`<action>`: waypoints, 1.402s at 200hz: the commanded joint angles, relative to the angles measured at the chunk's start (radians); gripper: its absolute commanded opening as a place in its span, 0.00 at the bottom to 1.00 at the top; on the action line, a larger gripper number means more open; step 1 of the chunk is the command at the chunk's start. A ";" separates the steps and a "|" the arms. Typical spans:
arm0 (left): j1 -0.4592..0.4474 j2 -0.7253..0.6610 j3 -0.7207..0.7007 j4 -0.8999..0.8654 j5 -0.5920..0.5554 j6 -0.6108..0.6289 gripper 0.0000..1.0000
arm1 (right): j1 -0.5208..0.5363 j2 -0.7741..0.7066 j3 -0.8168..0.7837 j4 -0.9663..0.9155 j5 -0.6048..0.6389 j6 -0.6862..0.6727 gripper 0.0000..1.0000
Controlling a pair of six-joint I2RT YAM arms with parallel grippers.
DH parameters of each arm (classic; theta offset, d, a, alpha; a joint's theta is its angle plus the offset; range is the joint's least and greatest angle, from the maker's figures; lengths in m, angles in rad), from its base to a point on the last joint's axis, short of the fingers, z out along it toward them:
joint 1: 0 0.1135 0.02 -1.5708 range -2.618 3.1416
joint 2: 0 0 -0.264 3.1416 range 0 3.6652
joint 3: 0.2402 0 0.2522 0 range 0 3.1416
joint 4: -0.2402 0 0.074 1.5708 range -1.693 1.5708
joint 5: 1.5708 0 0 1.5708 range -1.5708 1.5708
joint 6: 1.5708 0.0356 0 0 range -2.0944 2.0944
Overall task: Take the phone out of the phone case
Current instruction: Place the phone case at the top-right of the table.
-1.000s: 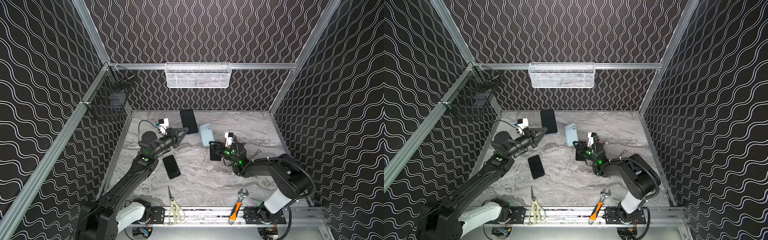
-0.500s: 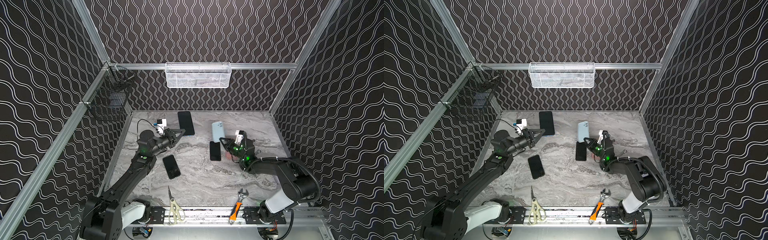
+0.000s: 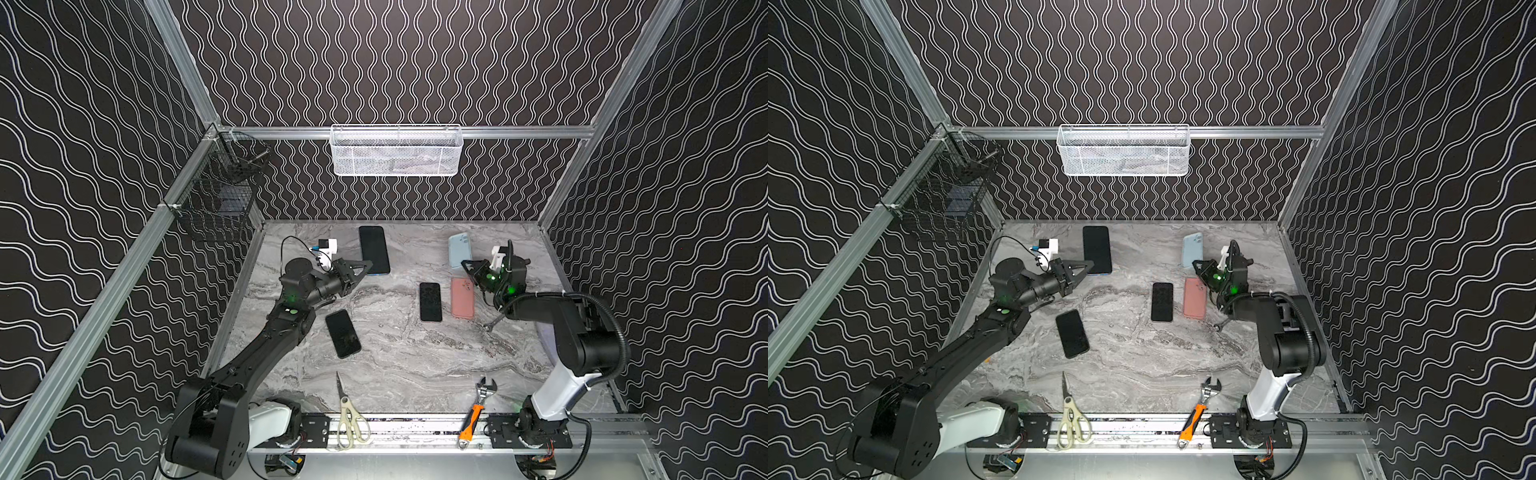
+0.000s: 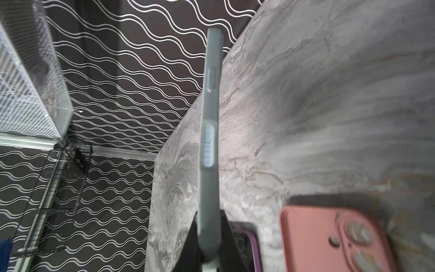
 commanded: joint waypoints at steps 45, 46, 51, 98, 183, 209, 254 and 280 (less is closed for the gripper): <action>0.004 0.062 0.048 0.063 0.002 0.061 0.00 | -0.019 0.138 0.102 -0.067 -0.011 -0.021 0.10; 0.003 0.064 0.048 0.063 0.002 0.062 0.00 | -0.019 0.139 0.102 -0.068 -0.010 -0.021 0.10; 0.004 0.067 0.050 0.064 0.000 0.064 0.00 | -0.019 0.147 0.105 -0.070 -0.008 -0.022 0.10; 0.005 0.105 0.075 0.064 0.004 0.077 0.00 | -0.025 0.187 0.118 -0.080 0.009 -0.016 0.14; 0.007 0.127 0.086 0.062 0.008 0.087 0.00 | -0.025 0.157 0.136 -0.231 0.108 -0.056 0.48; 0.007 0.129 0.088 0.061 -0.001 0.093 0.00 | -0.025 0.129 0.145 -0.298 0.150 -0.091 0.60; 0.000 0.171 0.121 0.057 -0.026 0.110 0.00 | -0.025 0.042 0.117 -0.368 0.248 -0.162 0.75; -0.034 0.219 0.165 0.058 -0.067 0.129 0.00 | -0.024 -0.019 0.086 -0.395 0.284 -0.206 0.79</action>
